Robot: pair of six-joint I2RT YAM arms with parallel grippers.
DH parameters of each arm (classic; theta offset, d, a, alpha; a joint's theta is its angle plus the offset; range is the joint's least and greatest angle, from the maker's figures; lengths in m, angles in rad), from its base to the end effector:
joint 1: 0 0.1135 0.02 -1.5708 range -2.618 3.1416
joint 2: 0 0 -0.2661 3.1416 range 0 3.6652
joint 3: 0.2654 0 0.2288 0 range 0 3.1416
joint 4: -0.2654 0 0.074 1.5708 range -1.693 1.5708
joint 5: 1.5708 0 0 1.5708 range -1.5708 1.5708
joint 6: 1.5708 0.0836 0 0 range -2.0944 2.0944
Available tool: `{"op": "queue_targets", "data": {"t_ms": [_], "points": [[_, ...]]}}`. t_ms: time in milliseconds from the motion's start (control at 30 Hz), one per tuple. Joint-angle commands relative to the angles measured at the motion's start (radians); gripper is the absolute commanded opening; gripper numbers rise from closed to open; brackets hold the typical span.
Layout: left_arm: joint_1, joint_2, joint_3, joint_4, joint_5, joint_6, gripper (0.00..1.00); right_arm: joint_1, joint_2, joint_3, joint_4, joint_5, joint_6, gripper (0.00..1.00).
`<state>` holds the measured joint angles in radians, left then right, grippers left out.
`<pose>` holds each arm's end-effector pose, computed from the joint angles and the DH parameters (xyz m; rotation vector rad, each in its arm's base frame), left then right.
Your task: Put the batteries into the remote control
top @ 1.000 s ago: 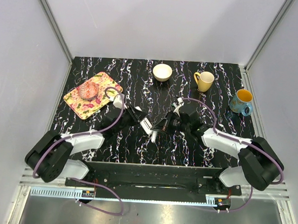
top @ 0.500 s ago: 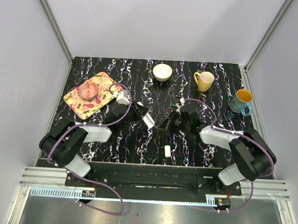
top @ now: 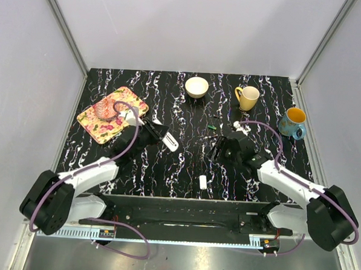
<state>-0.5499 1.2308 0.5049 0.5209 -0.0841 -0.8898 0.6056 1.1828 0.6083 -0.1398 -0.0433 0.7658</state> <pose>0.2511 -0.1457 0.2307 -0.3810 1.8401 -0.9478 0.2087 0.1489 0.1870 0.1687 2.3978 0.7351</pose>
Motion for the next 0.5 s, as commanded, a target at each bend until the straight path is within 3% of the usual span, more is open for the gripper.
{"op": "queue_targets", "data": {"t_ms": [0,233,300,467], "points": [[0.045,-0.135,-0.121,0.024,0.114,-0.142,0.0,-0.004,0.023,0.079,-0.122,0.251,-0.051,0.62],[0.093,-0.264,-0.212,0.113,0.303,-0.172,0.0,-0.056,0.204,0.307,-0.225,0.405,-0.144,0.69],[0.093,-0.313,-0.215,0.044,0.323,-0.176,0.0,-0.119,0.236,0.343,-0.273,0.419,-0.174,0.68],[0.093,-0.389,-0.215,-0.067,0.34,-0.159,0.0,-0.251,0.331,0.381,-0.331,0.401,-0.272,0.48]]}}
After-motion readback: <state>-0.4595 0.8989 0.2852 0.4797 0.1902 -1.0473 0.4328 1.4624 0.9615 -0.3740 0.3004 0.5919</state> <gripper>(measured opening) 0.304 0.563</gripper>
